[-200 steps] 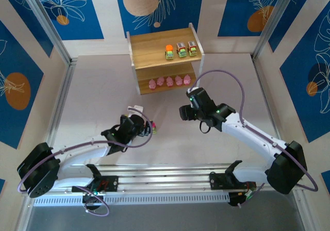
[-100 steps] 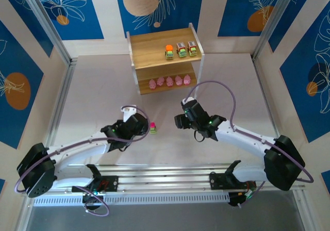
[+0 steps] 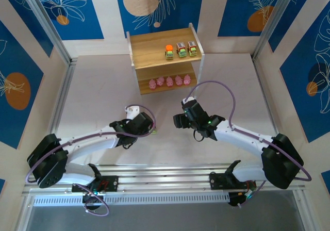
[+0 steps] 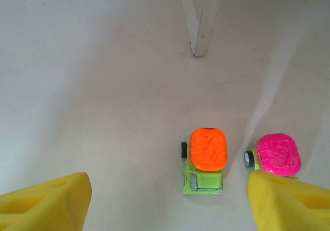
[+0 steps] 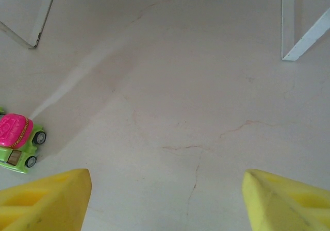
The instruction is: Place and organize the plastic toys onto the shelf
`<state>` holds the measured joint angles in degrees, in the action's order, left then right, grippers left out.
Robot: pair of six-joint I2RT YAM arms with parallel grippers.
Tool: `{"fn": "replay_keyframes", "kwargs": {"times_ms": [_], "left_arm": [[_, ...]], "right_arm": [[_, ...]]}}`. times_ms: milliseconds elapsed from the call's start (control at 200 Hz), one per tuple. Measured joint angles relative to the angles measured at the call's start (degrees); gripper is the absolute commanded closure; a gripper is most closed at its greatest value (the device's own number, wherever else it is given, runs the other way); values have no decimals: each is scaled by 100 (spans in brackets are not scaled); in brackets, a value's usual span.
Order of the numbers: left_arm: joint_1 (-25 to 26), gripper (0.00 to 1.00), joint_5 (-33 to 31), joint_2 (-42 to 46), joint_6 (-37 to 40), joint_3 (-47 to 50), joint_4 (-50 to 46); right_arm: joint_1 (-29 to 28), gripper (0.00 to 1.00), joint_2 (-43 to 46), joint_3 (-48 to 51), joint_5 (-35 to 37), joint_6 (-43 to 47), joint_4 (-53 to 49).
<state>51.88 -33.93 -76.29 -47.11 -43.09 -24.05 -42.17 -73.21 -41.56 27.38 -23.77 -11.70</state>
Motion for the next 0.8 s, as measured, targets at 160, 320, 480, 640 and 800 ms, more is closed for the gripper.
{"fn": "replay_keyframes", "kwargs": {"times_ms": [160, 320, 480, 640, 800], "left_arm": [[-11, 25, 76, -251, 7, -85, -42], [-11, 25, 184, -459, 7, -92, -2], [-26, 26, 236, -560, 4, -94, 103], [-59, 27, 243, -658, 7, -103, 157], [-81, 33, 295, -798, 28, -146, 232]], "right_arm": [[31, 8, 0, 0, -37, -22, -2], [37, 7, 2, 0, -44, -61, -4], [63, 0, 0, 0, -42, -63, -4], [96, 1, 0, 0, -44, -83, -7], [107, 0, 0, 0, -44, -83, -7]]}}
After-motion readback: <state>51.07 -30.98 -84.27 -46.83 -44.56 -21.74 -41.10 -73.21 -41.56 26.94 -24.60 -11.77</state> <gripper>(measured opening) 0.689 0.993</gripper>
